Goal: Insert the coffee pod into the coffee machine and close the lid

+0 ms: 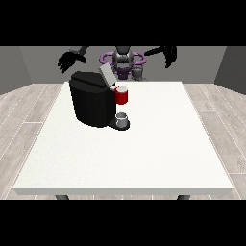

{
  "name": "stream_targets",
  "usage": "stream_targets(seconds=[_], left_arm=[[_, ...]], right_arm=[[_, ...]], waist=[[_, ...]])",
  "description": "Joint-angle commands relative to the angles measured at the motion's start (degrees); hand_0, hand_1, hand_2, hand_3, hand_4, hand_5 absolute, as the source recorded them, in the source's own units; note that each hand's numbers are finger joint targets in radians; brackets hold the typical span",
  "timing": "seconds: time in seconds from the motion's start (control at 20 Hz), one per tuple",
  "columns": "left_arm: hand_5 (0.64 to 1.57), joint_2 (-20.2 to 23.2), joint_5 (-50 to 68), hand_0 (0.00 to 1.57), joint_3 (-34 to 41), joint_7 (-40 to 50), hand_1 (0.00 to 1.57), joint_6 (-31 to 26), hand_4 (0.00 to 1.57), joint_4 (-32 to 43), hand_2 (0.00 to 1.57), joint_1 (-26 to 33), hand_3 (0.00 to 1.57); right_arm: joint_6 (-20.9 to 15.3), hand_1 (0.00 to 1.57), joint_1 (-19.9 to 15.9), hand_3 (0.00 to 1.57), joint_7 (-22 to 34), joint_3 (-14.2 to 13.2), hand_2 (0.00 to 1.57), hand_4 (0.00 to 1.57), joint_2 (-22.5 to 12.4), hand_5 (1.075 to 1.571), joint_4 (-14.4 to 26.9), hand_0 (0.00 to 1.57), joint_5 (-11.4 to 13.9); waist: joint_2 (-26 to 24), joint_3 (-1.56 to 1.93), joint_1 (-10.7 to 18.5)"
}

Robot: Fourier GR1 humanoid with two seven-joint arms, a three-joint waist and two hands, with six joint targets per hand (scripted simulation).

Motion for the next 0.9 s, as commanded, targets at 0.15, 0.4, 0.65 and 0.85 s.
stream_targets(seconds=[0.15, 0.4, 0.65, 0.85], left_arm=[[1.571, -3.5, 3.6, 0.0, 0.6, -1.6, 0.0, -0.5, 0.0, -2.4, 0.0, 8.0, 0.0], [1.571, -1.4, 8.0, 0.0, 2.7, -2.5, 0.0, -4.8, 0.06, -4.6, 0.0, 11.9, 0.0], [1.571, -5.1, 10.5, 0.0, 0.1, 3.3, 0.0, -4.2, 0.0, -11.6, 0.0, 13.9, 0.0], [1.571, -6.4, 10.1, 0.0, -2.7, 1.1, 0.0, -4.0, 0.22, -15.9, 0.0, 18.5, 0.0]], right_arm=[[3.3, 0.0, -4.2, 0.0, 4.6, 2.5, 0.0, 0.26, -1.6, 1.571, -6.2, 0.0, -0.7], [7.1, 0.0, -6.1, 0.0, 6.7, 3.5, 0.0, 0.0, -3.6, 1.571, -10.4, 0.0, -1.9], [8.1, 0.0, -7.1, 0.0, 7.3, 4.1, 0.0, 0.0, -4.4, 1.571, -8.8, 0.0, -0.5], [9.8, 0.0, -10.3, 0.0, 8.3, 5.4, 0.0, 0.24, -5.4, 1.571, -8.8, 0.0, 0.8]], waist=[[-2.6, 0.01, 2.8], [-2.7, 0.02, 3.7], [-2.5, 0.04, 7.2], [0.0, 0.03, 7.9]])
